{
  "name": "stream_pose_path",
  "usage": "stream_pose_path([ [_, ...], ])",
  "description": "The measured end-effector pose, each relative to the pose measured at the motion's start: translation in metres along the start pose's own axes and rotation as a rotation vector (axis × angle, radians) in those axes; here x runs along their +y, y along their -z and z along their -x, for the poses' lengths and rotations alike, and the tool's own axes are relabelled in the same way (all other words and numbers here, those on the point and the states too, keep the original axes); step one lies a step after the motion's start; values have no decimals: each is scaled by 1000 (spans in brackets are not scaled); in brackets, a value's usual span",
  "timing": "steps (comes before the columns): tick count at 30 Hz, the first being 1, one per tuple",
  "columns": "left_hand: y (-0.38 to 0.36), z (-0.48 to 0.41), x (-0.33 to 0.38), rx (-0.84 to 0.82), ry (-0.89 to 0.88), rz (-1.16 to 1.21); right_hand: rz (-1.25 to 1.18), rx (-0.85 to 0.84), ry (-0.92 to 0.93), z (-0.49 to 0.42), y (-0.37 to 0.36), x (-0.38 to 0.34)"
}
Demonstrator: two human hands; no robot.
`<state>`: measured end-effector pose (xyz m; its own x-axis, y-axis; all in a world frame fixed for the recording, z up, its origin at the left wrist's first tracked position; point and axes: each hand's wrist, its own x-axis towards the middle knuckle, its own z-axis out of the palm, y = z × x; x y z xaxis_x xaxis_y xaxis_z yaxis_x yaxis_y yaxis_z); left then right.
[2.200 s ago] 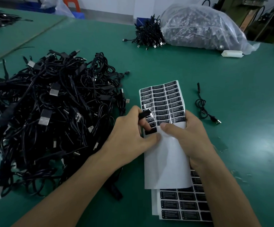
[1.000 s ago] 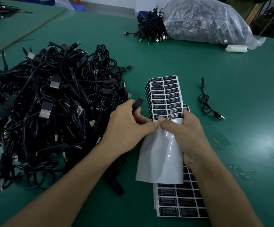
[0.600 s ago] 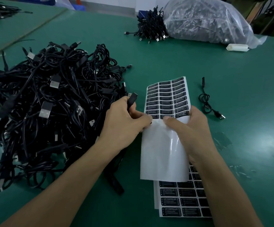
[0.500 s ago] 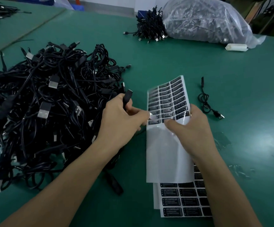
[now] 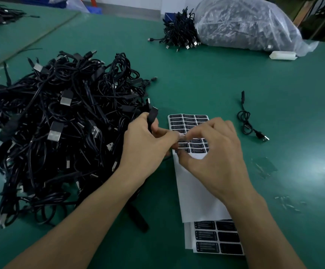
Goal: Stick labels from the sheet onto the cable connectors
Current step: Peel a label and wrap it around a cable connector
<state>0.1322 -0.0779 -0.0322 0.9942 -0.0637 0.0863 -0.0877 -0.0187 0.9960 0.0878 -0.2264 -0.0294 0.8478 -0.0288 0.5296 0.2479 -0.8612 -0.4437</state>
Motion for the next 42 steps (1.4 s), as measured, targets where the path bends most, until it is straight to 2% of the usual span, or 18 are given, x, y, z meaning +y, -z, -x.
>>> stream_pose_path([
  [7, -1, -1, 1, 14, 13, -93, 32, 99, 9, -1, -6, -5],
  [23, 1, -1, 3, -15, 46, 8, 52, 198, 35, -1, -13, -6],
  [25, 0, -1, 4, -21, 40, 43, -37, 161, -28, -1, -11, -9],
  [30, -1, 1, 10, -36, 88, 119, -591, 60, -393, -7, -1, -7],
  [33, -1, 2, 11, -57, 49, 99, -814, 10, -488, -8, 4, -7],
  [36, -1, 5, 12, -89, 11, 61, -918, -26, -521, -8, 6, -8],
  [42, 0, 5, 10, -113, -21, 102, -919, -32, -539, -9, 6, -7],
])
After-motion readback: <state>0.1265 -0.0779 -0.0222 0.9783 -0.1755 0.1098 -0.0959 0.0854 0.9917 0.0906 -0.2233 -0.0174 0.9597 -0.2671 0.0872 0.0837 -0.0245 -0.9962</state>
